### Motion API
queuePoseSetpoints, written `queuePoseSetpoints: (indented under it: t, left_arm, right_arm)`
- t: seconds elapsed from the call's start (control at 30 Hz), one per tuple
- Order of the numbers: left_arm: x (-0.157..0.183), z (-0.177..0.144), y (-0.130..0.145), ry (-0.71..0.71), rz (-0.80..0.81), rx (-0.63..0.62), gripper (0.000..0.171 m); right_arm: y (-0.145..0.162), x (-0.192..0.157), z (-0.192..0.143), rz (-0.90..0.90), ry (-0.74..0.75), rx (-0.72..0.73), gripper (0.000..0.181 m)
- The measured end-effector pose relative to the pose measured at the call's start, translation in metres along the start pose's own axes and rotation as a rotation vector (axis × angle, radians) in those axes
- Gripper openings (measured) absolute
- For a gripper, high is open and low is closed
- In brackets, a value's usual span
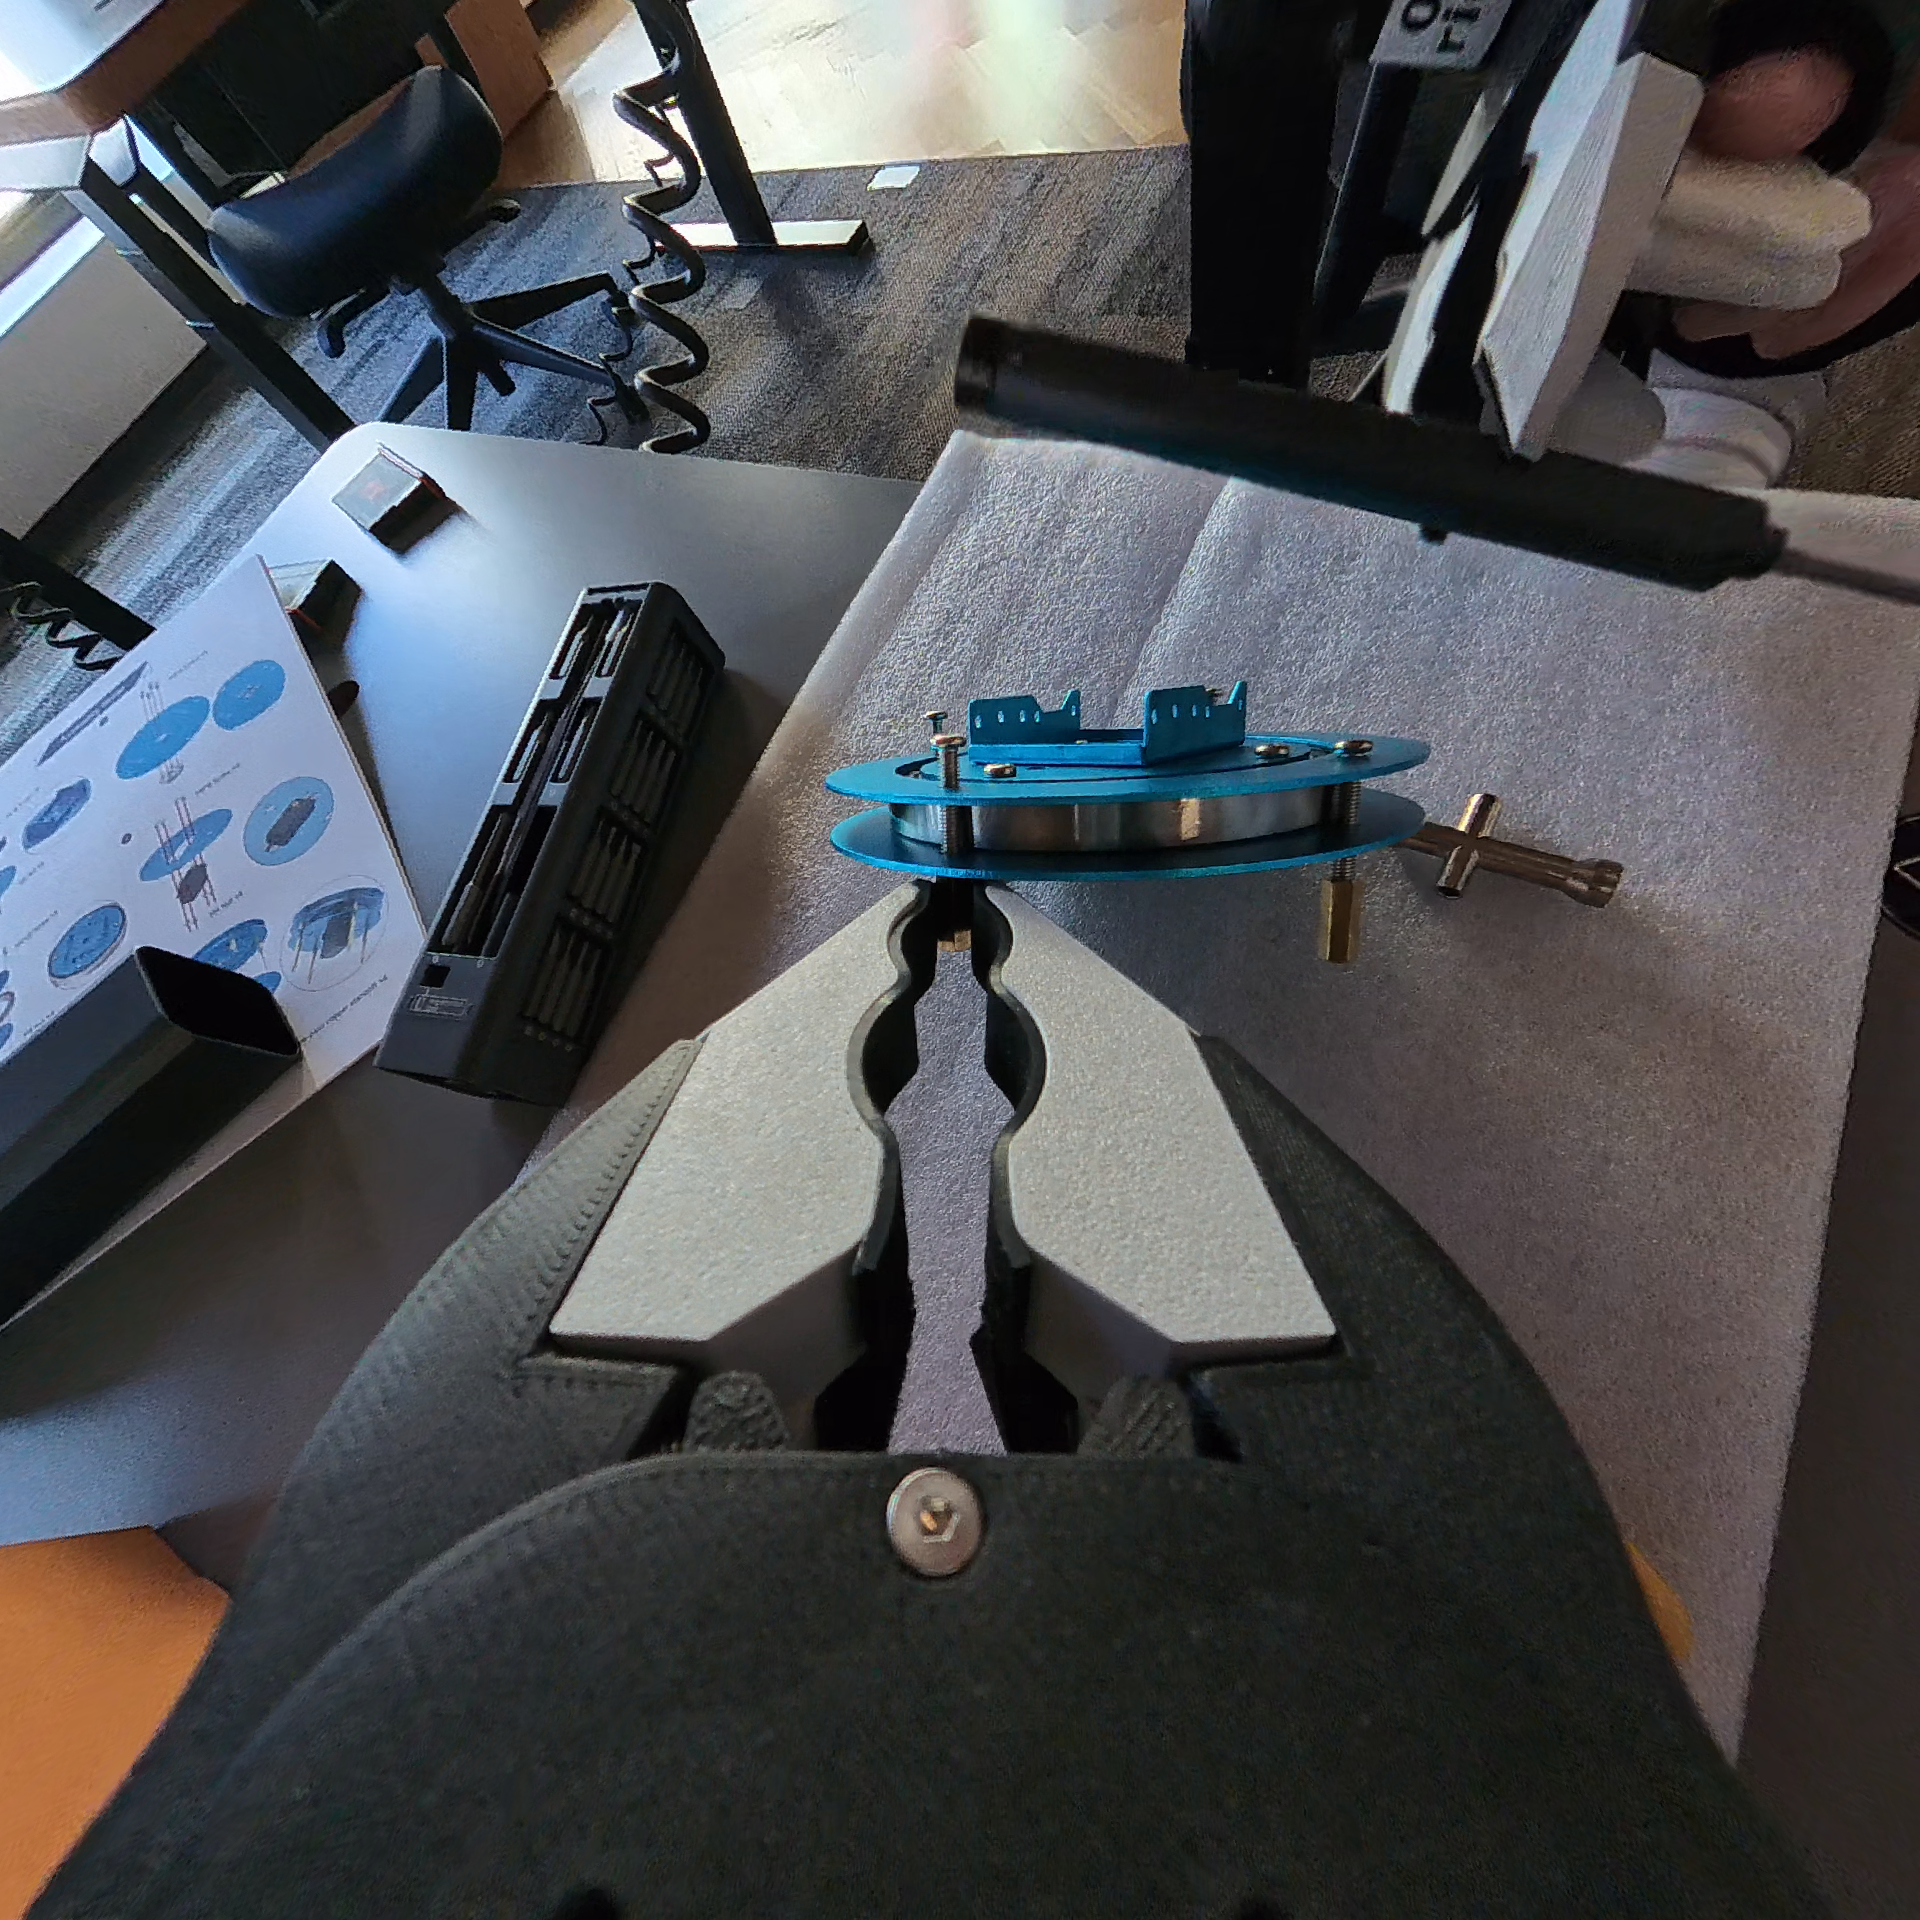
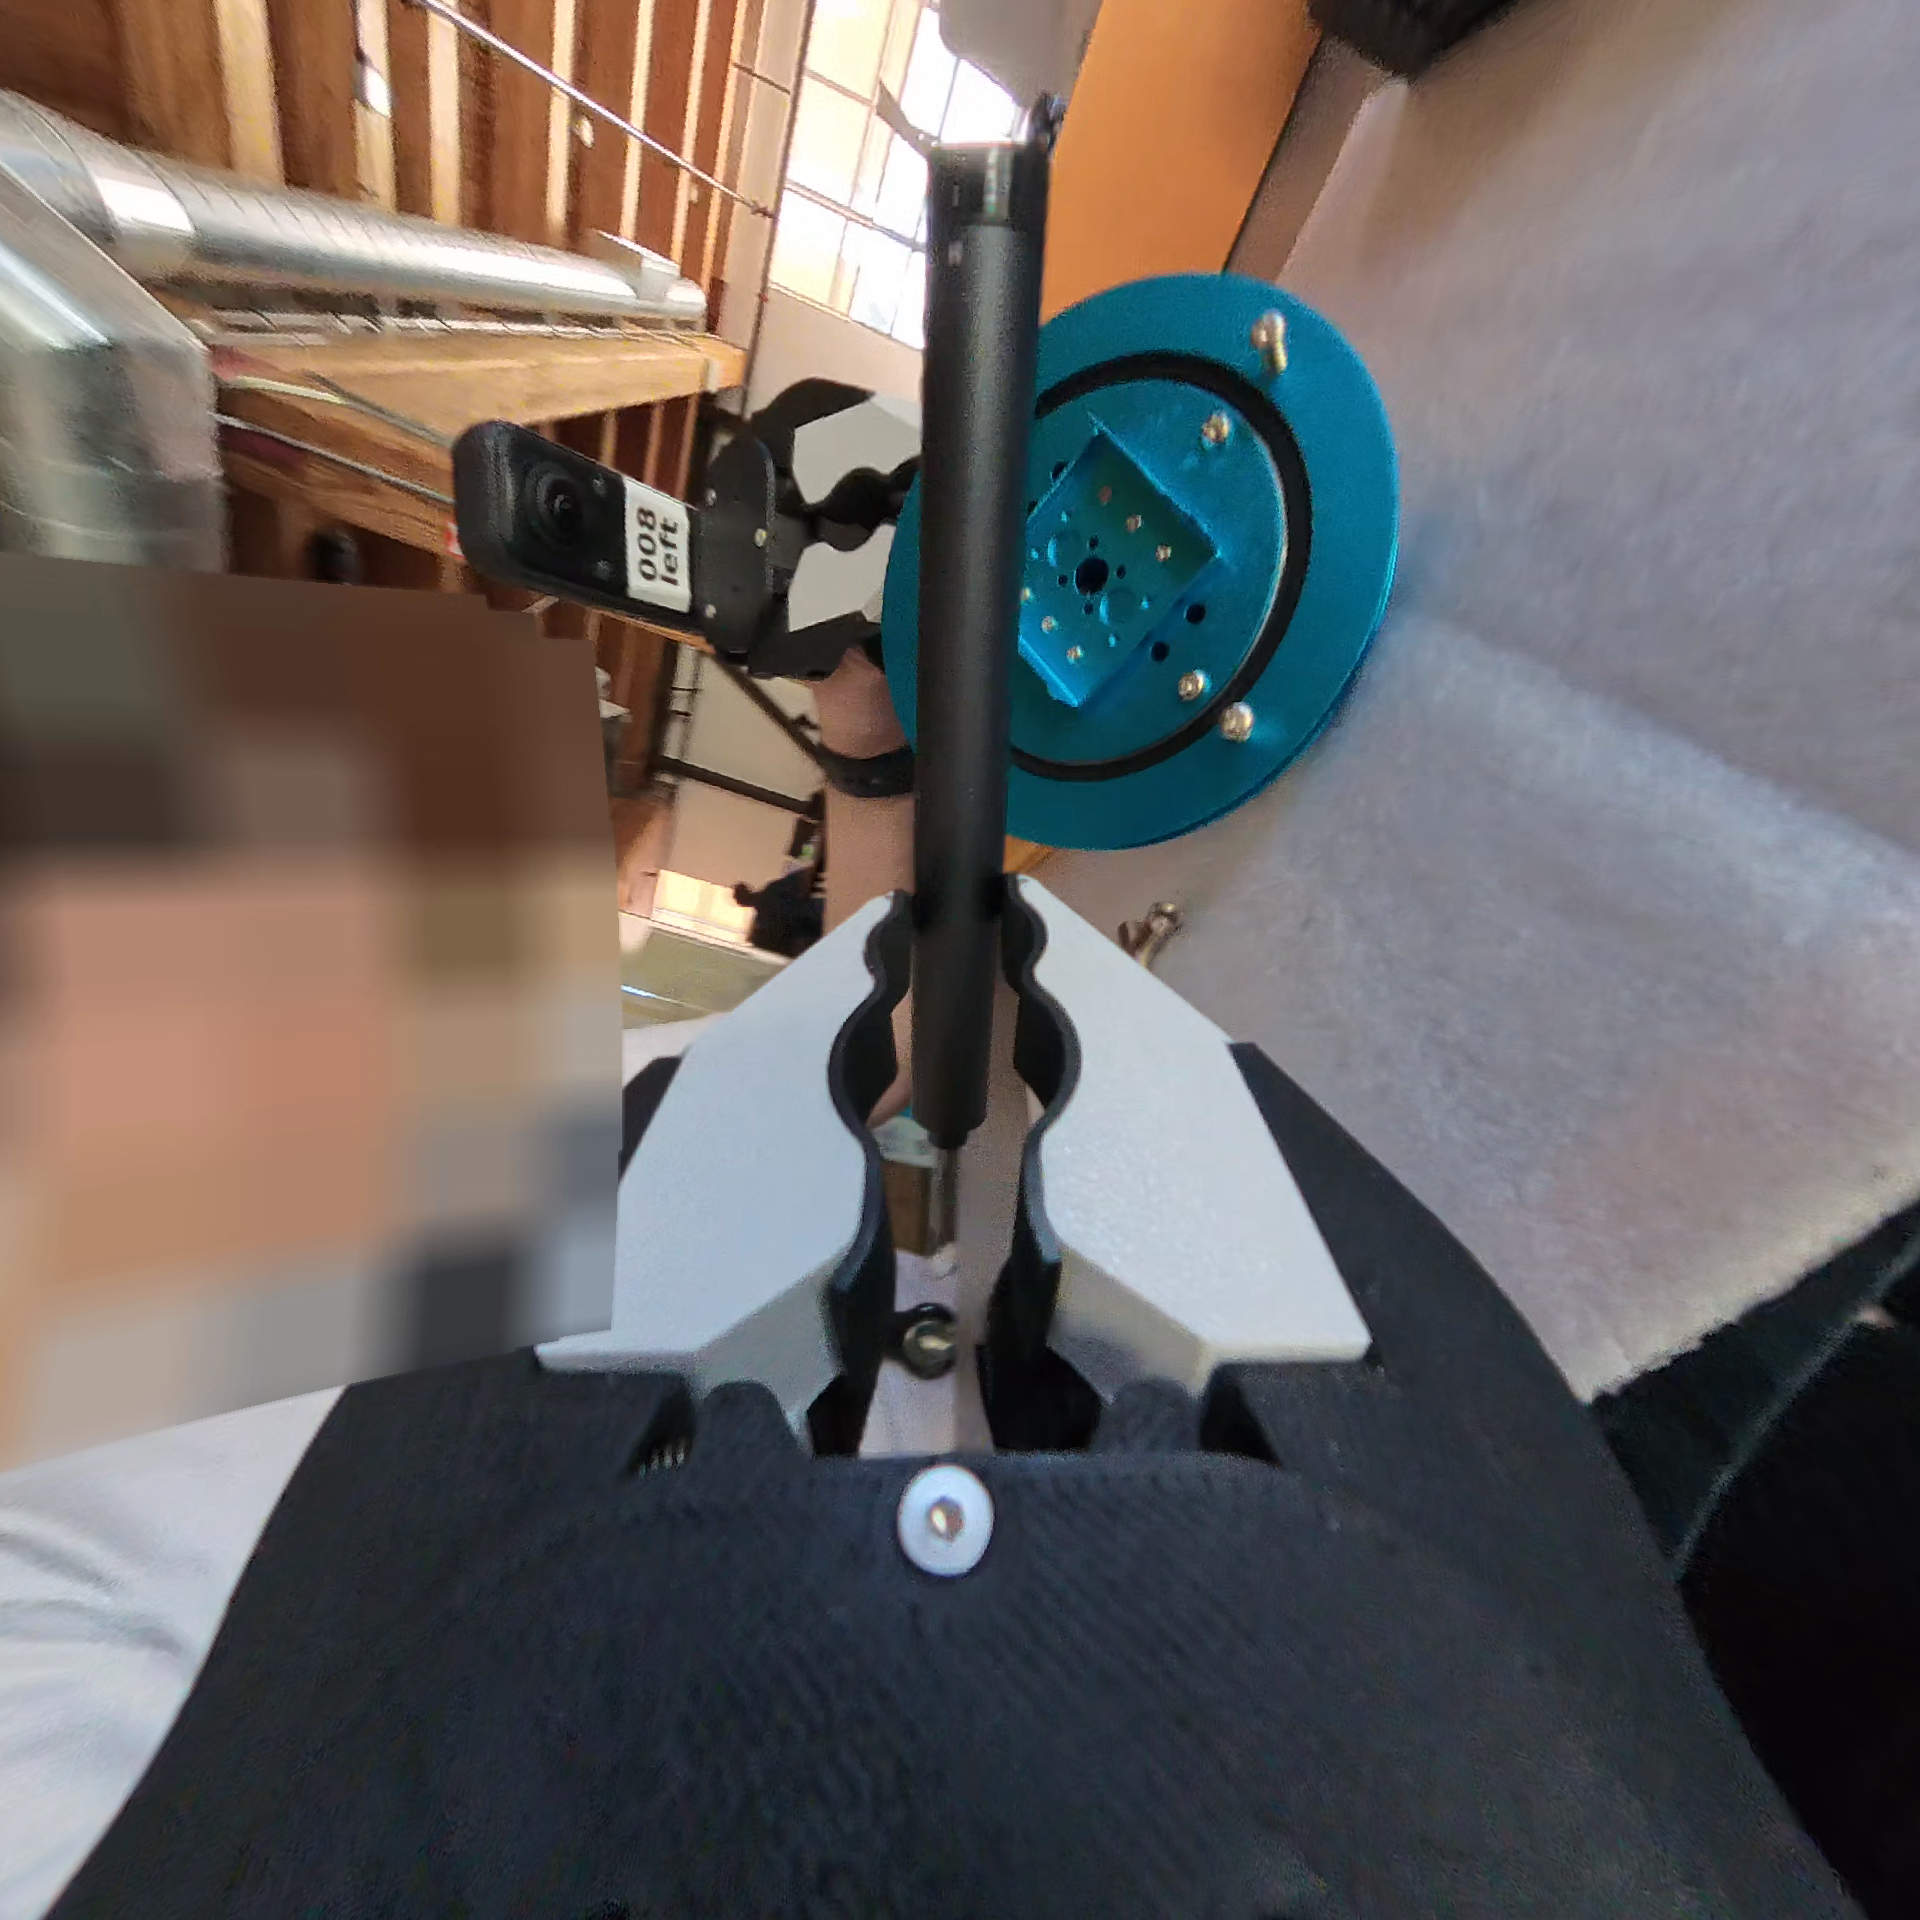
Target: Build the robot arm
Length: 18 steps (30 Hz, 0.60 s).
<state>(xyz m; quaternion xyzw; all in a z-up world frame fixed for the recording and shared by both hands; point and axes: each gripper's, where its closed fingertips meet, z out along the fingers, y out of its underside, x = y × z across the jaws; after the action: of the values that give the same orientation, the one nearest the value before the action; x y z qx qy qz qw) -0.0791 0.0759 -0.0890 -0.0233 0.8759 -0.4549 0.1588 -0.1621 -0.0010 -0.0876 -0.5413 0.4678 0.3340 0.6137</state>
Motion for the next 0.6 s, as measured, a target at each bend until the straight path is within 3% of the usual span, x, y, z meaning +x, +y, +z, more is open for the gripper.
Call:
queuePoseSetpoints:
  t: [0.03,0.23,0.6]
  left_arm:
    - [0.0,0.0,0.0,-0.001,0.001,0.0,0.004]
    - [0.0,0.0,0.0,-0.006,0.009,-0.006,0.004]
    - [0.001,0.0,-0.001,-0.005,0.009,-0.003,0.004]
  right_arm:
    - [-0.002,-0.001,0.001,-0.045,0.014,0.013,0.015]
    - [-0.024,-0.029,-0.002,-0.167,-0.068,0.193,0.015]
    - [-0.05,-0.032,0.003,-0.413,0.081,0.298,0.015]
